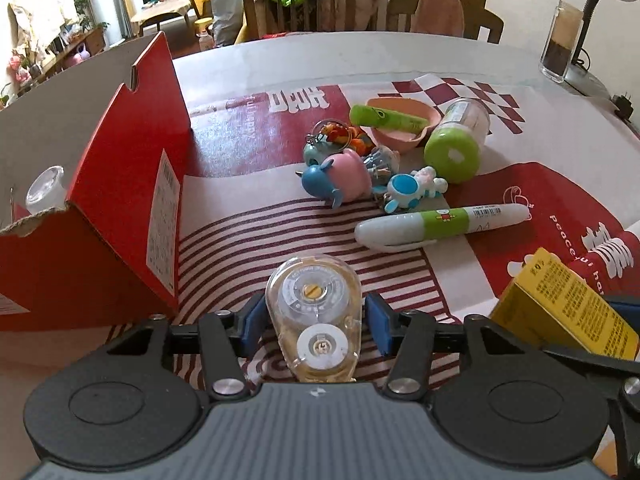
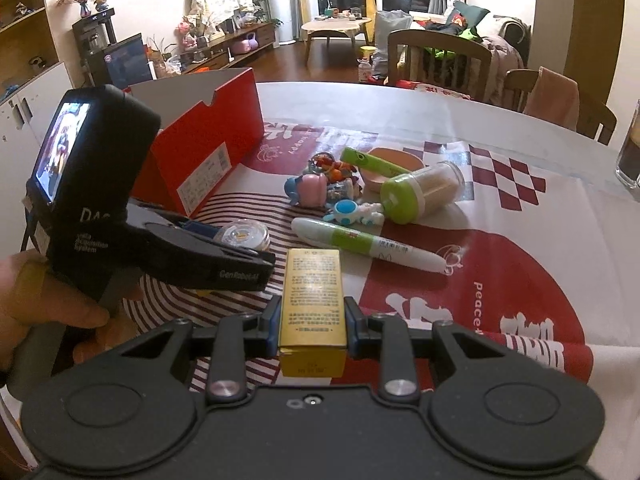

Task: Organize rigid objects
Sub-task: 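Carry correction tape and yellow box with both grippers into the box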

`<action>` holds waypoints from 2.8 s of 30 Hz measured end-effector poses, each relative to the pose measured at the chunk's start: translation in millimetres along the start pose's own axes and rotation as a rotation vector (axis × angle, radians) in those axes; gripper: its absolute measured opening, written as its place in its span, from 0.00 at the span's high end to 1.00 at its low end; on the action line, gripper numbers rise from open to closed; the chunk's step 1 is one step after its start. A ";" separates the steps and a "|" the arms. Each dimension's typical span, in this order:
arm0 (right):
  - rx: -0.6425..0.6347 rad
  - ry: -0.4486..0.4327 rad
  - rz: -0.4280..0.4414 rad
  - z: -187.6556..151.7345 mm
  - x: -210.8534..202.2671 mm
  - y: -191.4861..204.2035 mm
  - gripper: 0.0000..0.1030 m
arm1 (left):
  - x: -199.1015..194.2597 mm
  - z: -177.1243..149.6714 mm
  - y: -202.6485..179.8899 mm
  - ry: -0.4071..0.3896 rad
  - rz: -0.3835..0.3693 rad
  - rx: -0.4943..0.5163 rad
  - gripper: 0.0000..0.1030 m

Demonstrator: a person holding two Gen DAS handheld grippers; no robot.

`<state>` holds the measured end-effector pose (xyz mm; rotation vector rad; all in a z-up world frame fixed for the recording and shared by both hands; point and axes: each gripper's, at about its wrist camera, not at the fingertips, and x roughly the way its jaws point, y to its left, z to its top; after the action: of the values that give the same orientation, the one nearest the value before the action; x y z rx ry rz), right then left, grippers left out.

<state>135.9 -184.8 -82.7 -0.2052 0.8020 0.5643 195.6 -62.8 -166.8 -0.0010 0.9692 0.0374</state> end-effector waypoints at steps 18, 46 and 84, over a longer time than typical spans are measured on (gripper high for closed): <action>-0.021 -0.065 0.025 53.0 -26.6 26.0 0.72 | -70.1 12.1 38.6 -0.059 -0.141 -0.111 0.52; -0.096 -0.072 0.015 162.3 49.8 164.7 0.72 | -133.9 55.6 234.5 -0.164 -0.038 -0.116 0.52; -0.181 0.222 -0.130 193.7 204.9 210.2 0.70 | 23.6 115.5 297.2 0.079 0.048 0.001 0.52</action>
<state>255.0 146.0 -91.6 -0.4897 0.9451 0.4962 294.5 237.0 -116.2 0.0220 1.0484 0.0819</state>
